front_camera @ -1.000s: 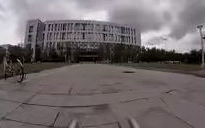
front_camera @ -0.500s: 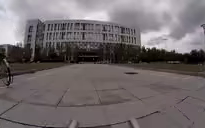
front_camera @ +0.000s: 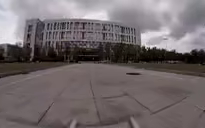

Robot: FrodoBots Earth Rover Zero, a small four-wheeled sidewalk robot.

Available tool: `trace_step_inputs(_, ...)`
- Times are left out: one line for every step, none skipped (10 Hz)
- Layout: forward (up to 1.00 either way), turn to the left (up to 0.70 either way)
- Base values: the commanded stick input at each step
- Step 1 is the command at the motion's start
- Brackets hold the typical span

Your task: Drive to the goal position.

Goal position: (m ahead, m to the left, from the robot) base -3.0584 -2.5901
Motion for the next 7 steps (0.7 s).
trace_step_inputs(1.00,0.00)
trace_step_inputs(1.00,0.00)
trace_step_inputs(1.00,0.00)
trace_step_inputs(1.00,-0.04)
trace_step_inputs(1.00,-0.28)
trace_step_inputs(1.00,-0.25)
trace_step_inputs(1.00,0.00)
